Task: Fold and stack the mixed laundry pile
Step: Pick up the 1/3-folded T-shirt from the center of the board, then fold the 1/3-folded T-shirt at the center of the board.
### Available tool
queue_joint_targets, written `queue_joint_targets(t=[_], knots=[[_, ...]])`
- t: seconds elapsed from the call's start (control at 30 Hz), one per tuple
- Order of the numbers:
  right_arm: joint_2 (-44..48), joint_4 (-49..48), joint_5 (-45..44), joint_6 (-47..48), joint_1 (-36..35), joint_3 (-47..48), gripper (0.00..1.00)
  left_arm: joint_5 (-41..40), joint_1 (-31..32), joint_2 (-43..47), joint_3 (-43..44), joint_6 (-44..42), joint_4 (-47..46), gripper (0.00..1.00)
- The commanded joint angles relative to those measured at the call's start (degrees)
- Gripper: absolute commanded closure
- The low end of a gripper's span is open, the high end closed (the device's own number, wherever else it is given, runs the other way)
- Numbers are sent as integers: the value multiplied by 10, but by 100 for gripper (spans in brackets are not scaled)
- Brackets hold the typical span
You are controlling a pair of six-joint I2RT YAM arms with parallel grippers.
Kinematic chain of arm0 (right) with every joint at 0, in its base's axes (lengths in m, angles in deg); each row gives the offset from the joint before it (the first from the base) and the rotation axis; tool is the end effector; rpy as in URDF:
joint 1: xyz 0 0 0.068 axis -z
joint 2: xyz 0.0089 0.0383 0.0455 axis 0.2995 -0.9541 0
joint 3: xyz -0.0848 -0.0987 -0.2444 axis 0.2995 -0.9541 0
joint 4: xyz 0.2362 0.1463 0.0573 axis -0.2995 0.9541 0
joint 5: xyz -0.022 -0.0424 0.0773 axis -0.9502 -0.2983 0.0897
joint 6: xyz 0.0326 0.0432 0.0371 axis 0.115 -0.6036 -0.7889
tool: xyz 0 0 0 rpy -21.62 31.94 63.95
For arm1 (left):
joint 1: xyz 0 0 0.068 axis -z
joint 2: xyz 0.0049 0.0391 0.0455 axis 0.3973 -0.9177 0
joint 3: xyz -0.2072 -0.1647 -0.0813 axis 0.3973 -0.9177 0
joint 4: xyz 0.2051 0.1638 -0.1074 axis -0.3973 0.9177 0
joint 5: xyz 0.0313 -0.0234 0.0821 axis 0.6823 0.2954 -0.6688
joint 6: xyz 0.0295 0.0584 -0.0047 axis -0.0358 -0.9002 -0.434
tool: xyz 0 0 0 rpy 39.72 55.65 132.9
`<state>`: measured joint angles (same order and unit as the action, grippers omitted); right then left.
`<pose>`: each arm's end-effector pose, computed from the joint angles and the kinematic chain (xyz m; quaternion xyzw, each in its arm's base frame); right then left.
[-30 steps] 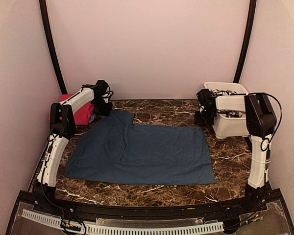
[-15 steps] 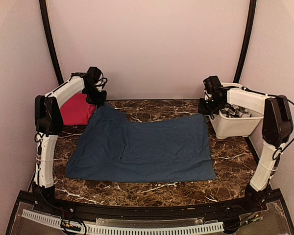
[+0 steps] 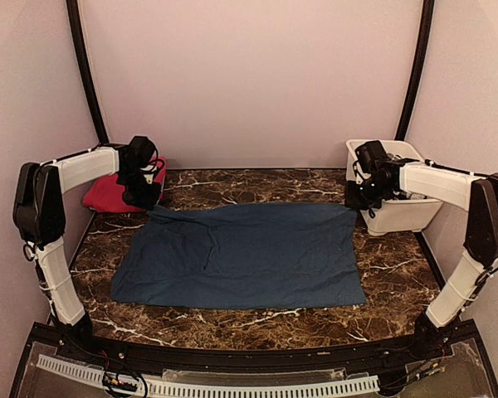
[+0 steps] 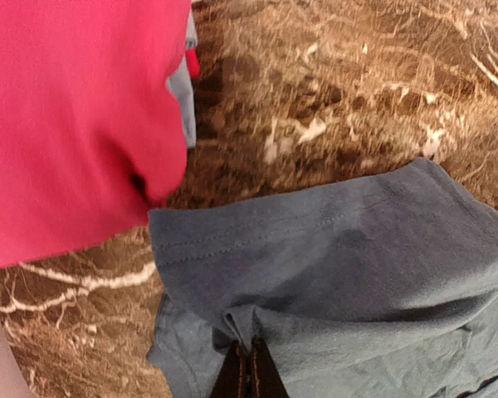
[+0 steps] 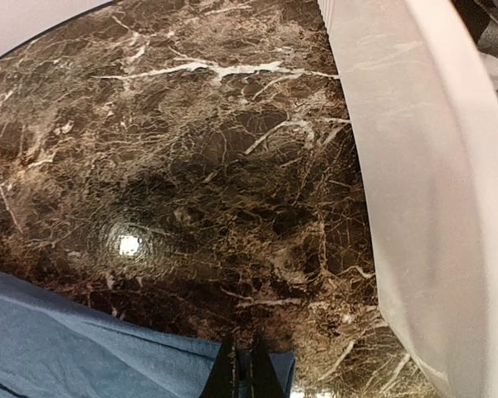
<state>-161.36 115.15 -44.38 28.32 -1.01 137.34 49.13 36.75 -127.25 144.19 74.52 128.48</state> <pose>0.3707 0.1172 0.2214 0.0534 0.9489 0.0549 0.3061 0.4287 -0.0969 0.2249 0.0277 0.9721 -0.0012 0.2330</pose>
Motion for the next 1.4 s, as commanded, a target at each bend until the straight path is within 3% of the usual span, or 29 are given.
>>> queue_joint_targets(t=[0.0, 0.17, 0.5, 0.97, 1.37], knots=[[54, -14, 23, 7, 1, -31, 100, -9, -3, 92, -81, 17, -29, 100], [84, -11, 56, 9, -2, -72, 100, -4, -3, 145, -158, 19, -41, 100], [117, -1, 65, 1, -10, -130, 100, -12, -2, 210, -221, 9, -16, 100], [90, 7, 71, -29, -30, -162, 100, -60, 15, 219, -273, 58, 41, 100], [51, -2, 81, -43, -39, -179, 100, -102, 48, 145, -266, 78, 74, 100]])
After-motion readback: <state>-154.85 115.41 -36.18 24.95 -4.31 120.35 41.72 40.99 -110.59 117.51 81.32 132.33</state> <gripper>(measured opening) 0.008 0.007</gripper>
